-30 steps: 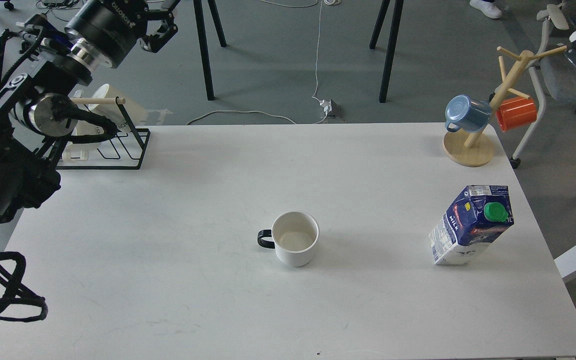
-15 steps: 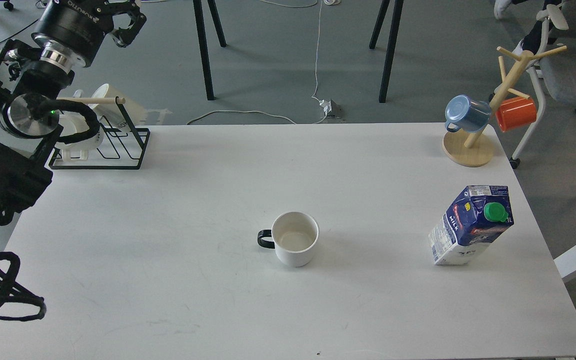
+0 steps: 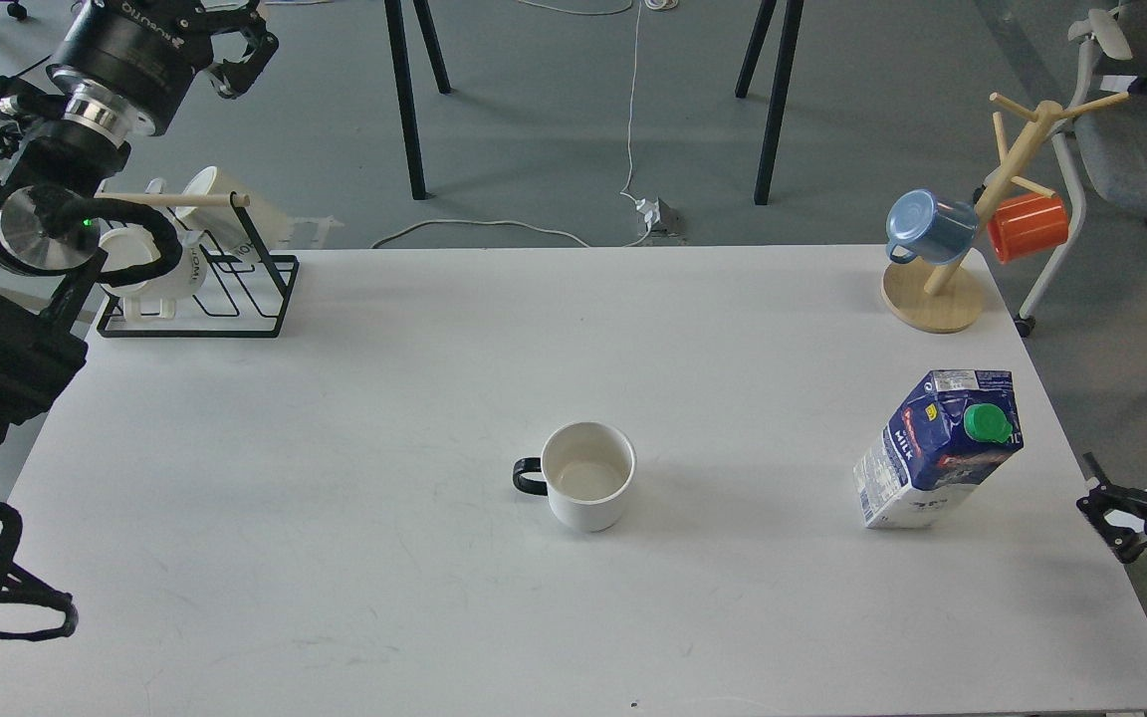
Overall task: Place cup and milk with both arms
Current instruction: 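Bring the right gripper up to the milk carton's near side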
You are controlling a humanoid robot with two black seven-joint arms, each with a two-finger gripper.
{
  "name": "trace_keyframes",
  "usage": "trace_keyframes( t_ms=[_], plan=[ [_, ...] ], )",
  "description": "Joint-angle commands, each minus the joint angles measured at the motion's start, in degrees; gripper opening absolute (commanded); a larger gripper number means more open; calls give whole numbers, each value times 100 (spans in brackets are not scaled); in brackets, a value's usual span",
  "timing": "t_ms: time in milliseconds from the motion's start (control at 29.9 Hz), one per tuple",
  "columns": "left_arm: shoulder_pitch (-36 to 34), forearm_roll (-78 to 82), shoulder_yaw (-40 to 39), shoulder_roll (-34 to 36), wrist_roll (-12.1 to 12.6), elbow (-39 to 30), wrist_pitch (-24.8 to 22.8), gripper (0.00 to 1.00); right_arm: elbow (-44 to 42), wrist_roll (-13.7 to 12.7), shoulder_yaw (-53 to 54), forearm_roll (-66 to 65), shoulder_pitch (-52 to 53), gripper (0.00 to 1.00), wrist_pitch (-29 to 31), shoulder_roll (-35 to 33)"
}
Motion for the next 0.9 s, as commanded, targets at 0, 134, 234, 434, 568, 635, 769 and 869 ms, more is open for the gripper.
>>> trace_keyframes(
  t_ms=[0,134,234,434,568,635,769,869],
  plan=[
    [6,-1,1,110,29,0,2,99,52,-1,15,-96,-246,100,0,369],
    [6,7,1,172,73,0,1,99,0,-9,-3,-157,-440,100,0,686],
    [6,7,10,216,81,0,1,99,148,-9,6,-341,-493,100,0,870],
    [6,34,27,243,90,0,2,99,798,-1,50,-596,-668,100,0,1046],
    [6,34,89,260,213,0,2,99,1282,-1,173,-650,-844,100,0,1047],
    [6,34,89,278,240,-9,2,99,1353,-1,243,-711,-949,100,0,1047],
    [6,34,107,322,248,0,2,99,1362,-1,419,-860,-1169,100,0,1038],
    [-11,34,107,330,248,0,2,99,1371,-1,594,-861,-1362,100,0,994]
  ],
)
